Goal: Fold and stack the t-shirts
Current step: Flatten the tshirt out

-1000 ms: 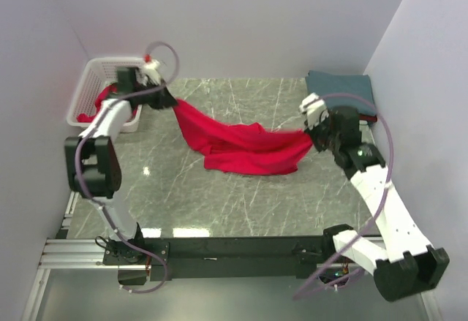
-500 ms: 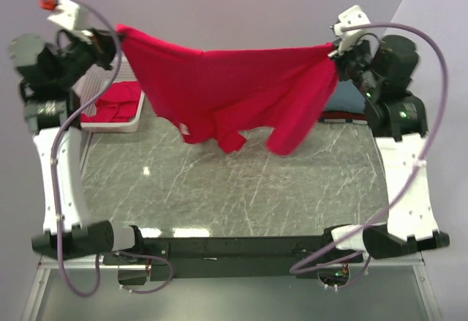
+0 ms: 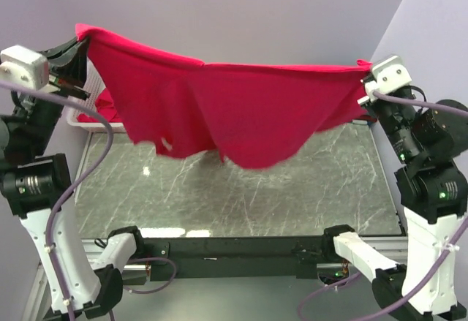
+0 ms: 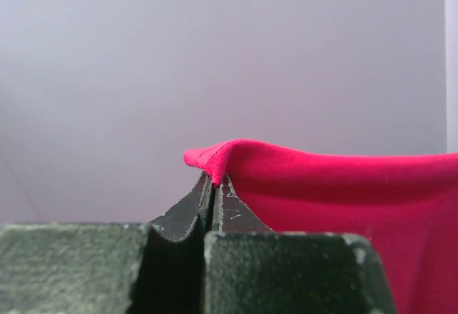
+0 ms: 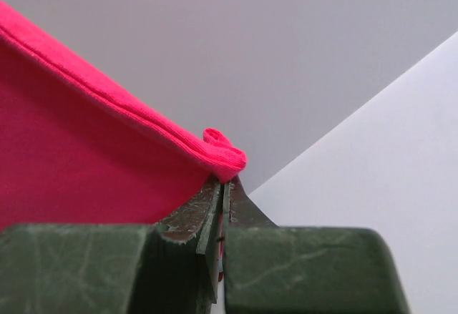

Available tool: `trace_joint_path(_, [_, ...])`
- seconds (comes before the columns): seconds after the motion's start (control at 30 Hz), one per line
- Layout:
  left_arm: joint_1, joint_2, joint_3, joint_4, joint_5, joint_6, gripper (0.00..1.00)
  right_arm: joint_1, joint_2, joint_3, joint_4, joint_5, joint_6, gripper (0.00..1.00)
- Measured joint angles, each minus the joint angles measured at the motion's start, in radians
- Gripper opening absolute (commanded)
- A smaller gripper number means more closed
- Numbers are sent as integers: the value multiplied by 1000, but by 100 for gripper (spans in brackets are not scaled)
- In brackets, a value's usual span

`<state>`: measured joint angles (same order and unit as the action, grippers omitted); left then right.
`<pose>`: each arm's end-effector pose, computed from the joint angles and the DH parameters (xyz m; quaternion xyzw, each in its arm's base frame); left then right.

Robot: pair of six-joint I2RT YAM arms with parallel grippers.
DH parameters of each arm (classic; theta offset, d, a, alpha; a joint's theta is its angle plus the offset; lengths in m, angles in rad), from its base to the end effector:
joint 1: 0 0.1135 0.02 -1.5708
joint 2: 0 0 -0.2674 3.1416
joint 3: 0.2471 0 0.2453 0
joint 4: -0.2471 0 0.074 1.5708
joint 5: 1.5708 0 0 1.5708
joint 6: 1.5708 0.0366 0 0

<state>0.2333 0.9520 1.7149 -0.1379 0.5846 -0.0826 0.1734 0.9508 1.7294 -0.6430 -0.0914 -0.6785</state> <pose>0.0826 -0.0011 0.6002 0.1847 0.4711 -0.0667 0.8600 0.0992 0.0208 0.5558 -0.3028 0.5840 -0.1590 0.7362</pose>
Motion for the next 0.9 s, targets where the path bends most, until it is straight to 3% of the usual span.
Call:
trace_joint_path(0.17, [0,112,3,24,-2,-5,1,1,92,-6,68,-1,-27,0])
trace_joint_path(0.37, [-3,434,85,52,24,-47,1,2,367,50,164,9,-52,0])
trace_joint_path(0.53, [-26,814,344,47,28,-80,1,3,690,208,230,61,-50,0])
trace_joint_path(0.67, [-64,1063,593,84,-18,-85,1,4,974,509,277,145,-39,0])
trace_joint_path(0.77, [-90,1112,635,158,-79,-78,1,4,1102,682,365,211,-37,0])
trace_joint_path(0.9, [-108,1110,653,322,-146,-69,1,5,1101,666,554,249,-36,0])
